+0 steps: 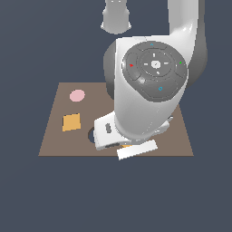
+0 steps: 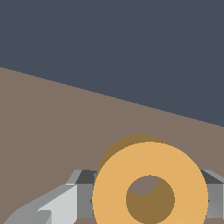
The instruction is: Insert a designated object into the corresponding slot on a board.
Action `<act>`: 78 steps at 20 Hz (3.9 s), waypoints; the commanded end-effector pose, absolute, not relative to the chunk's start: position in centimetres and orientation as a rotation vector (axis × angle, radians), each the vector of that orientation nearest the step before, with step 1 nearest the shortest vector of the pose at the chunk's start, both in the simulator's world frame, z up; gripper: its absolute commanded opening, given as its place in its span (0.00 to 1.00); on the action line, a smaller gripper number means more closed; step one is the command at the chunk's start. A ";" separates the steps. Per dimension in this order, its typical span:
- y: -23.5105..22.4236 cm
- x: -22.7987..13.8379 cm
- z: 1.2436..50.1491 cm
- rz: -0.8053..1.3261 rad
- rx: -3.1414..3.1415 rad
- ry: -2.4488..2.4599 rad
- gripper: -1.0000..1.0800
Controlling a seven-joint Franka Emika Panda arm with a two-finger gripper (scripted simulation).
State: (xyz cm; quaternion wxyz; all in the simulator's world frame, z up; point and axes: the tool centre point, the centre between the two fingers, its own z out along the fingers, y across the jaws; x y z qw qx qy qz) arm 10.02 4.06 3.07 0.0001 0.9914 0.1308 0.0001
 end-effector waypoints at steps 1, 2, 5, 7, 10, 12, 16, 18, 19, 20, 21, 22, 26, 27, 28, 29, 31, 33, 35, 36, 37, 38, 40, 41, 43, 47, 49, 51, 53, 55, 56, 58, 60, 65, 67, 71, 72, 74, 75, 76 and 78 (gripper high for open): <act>4.0 10.2 3.1 0.001 3.120 0.368 0.00; 3.9 10.2 3.1 0.001 3.122 0.346 0.00; 3.8 10.5 3.1 0.001 3.130 0.264 0.00; 3.7 10.7 3.1 0.001 3.135 0.197 0.00; 3.4 11.0 3.2 0.001 3.140 0.079 0.00; 3.2 11.3 3.2 0.001 3.142 -0.012 0.00; 2.7 11.8 3.3 0.001 3.134 -0.223 0.00; 2.4 12.1 3.3 0.001 3.123 -0.343 0.00; 2.2 12.2 3.3 0.001 3.115 -0.406 0.00; 2.0 12.3 3.3 0.001 3.106 -0.471 0.00; 1.8 12.5 3.3 0.001 3.096 -0.536 0.00; 1.6 12.6 3.4 0.001 3.084 -0.602 0.00; 0.8 12.9 3.4 0.002 3.022 -0.861 0.00; 0.5 13.0 3.4 0.002 3.003 -0.924 0.00; 0.3 13.1 3.5 0.002 2.983 -0.988 0.00; 0.1 13.1 3.5 0.002 2.961 -1.051 0.00; -0.4 13.2 3.5 0.002 2.914 -1.176 0.00; -0.9 13.2 3.6 0.002 2.861 -1.299 0.00; -1.4 13.2 3.6 0.002 2.803 -1.420 0.00; -1.6 13.2 3.6 0.002 2.772 -1.480 0.00; -1.9 13.1 3.6 0.002 2.740 -1.539 0.00; -2.1 13.1 3.6 0.002 2.706 -1.597 0.00; -2.6 12.9 3.7 0.002 2.635 -1.712 0.00; -2.8 12.9 3.7 0.002 2.598 -1.769 0.00; -3.3 12.7 3.7 0.002 2.519 -1.879 0.00; -4.2 12.2 3.8 0.001 2.347 -2.090 0.00; -4.6 11.9 3.8 0.001 2.254 -2.190 0.00; -4.9 11.5 3.9 0.001 2.157 -2.286 0.00; -5.3 11.1 3.9 0.001 2.057 -2.377 0.00; -5.6 10.7 3.9 0.001 1.960 -2.457 0.00; -5.7 10.6 3.9 0.001 1.913 -2.494 0.00; -5.9 10.2 4.0 0.001 1.824 -2.560 0.00; -6.0 9.9 4.0 0.001 1.741 -2.617 0.00; -6.3 9.1 4.0 0.000 1.562 -2.727 0.00; -6.3 8.9 4.0 0.000 1.503 -2.761 0.00; -6.4 8.5 4.0 -0.001 1.406 -2.811 0.00; -6.4 8.4 4.0 -0.001 1.387 -2.820 0.00; -6.4 8.2 4.0 -0.001 1.354 -2.836 0.00; -6.4 8.2 4.0 -0.001 1.341 -2.842 0.00; -6.4 8.1 4.1 -0.001 1.330 -2.848 0.00; -6.4 8.1 4.1 -0.001 1.314 -2.855 0.00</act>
